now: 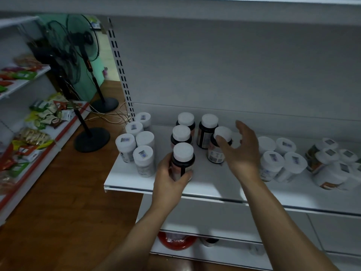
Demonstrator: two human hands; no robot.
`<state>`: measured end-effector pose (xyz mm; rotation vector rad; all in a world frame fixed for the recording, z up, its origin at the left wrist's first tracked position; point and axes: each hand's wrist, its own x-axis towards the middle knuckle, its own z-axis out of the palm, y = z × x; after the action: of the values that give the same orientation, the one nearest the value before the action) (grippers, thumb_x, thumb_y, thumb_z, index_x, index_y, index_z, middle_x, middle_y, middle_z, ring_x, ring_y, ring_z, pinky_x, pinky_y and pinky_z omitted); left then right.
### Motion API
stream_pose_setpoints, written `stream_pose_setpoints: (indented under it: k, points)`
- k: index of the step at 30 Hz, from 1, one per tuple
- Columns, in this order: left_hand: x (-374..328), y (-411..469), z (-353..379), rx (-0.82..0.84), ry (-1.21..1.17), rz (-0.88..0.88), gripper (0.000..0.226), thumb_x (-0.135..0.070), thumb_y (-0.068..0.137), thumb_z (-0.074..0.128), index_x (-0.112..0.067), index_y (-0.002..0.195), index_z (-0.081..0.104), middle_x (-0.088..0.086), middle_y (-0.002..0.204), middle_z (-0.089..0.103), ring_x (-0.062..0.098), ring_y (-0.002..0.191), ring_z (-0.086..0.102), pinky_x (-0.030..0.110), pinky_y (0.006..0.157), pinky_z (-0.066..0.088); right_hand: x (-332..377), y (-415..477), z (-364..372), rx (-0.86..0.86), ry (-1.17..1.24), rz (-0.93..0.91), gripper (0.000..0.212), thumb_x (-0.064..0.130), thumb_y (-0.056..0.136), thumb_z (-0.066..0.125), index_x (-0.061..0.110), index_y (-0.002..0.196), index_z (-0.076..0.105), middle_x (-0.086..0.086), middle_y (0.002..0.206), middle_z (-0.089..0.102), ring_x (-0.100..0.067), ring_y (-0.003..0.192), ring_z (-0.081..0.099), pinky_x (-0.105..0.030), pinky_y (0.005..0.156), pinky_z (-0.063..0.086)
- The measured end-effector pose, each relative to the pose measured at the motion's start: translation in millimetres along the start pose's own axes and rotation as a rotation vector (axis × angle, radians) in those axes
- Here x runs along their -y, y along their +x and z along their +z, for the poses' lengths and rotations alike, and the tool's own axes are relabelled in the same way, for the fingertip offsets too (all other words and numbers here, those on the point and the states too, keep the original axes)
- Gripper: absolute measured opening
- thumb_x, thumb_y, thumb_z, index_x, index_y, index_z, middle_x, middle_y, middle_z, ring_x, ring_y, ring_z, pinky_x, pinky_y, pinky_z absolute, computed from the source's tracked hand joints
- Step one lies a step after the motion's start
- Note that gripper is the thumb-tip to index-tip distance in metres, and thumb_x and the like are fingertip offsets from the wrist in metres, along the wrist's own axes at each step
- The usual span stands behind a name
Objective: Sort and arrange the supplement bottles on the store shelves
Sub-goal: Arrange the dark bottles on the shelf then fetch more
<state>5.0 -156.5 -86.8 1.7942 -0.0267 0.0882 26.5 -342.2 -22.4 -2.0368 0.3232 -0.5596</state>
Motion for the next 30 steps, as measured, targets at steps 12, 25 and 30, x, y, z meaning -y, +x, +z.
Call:
stream_pose_setpoints:
  k: [12, 25, 30]
  points:
    - [-2, 29, -3, 0.048, -0.029, 0.020, 0.063, -0.006, 0.077, 0.079, -0.048, 0.114, 0.049, -0.023, 0.120, 0.058, -0.004, 0.115, 0.056, 0.029, 0.103, 0.046, -14, 16, 11, 0.088, -0.141, 0.044, 0.058, 0.034, 0.084, 0.073, 0.021, 0.136, 0.052, 0.000, 0.137, 0.055, -0.022, 0.127, 0.047, -0.030, 0.100, 0.038]
    - [-28, -43, -8, 0.194, 0.092, 0.171, 0.065, -0.037, 0.080, 0.074, -0.048, 0.134, 0.040, -0.028, 0.136, 0.047, -0.005, 0.128, 0.044, 0.018, 0.104, 0.040, 22, -61, -25, 0.187, 0.111, -0.036, 0.043, 0.034, 0.073, 0.082, 0.051, 0.104, 0.057, 0.022, 0.113, 0.063, -0.004, 0.106, 0.059, -0.024, 0.090, 0.048]
    - [-42, -35, -2, 0.304, 0.090, 0.177, 0.083, -0.033, 0.073, 0.084, -0.069, 0.126, 0.031, -0.032, 0.134, 0.047, -0.012, 0.125, 0.044, 0.014, 0.098, 0.044, 46, -87, -31, 0.185, 0.104, -0.220, 0.052, 0.052, 0.068, 0.073, 0.049, 0.117, 0.055, 0.028, 0.117, 0.058, 0.001, 0.116, 0.053, -0.010, 0.091, 0.040]
